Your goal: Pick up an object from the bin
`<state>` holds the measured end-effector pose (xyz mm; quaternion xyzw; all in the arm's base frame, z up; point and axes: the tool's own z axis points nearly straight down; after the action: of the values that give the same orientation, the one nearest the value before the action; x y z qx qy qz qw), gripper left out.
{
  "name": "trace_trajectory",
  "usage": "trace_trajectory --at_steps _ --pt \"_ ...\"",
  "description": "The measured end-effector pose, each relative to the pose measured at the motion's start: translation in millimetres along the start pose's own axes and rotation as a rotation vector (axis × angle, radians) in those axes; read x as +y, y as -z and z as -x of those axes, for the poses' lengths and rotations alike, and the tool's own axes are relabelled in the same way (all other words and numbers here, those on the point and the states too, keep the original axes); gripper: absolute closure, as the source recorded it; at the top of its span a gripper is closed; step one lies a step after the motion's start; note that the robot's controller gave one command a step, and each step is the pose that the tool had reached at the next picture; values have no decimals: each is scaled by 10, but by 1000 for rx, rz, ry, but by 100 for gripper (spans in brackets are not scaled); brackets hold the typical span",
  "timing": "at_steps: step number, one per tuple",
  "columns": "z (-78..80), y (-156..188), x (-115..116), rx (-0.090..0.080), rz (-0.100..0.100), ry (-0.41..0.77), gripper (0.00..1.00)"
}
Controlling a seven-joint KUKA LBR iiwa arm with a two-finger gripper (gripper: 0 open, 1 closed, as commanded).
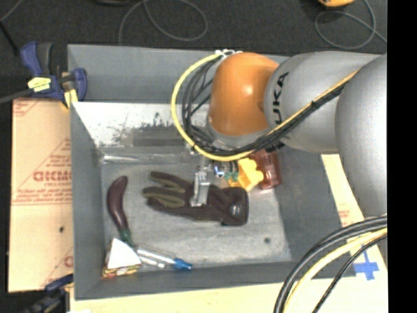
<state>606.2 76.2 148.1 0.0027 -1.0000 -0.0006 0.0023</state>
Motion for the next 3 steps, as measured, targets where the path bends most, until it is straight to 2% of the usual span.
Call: trace_trajectory --at_steps 1,2,3 --pt "17 47 -1 -8 1 -1 0" --pt "53 -376 145 -14 2 -43 0" --pt "134 -741 68 -11 2 -17 100"
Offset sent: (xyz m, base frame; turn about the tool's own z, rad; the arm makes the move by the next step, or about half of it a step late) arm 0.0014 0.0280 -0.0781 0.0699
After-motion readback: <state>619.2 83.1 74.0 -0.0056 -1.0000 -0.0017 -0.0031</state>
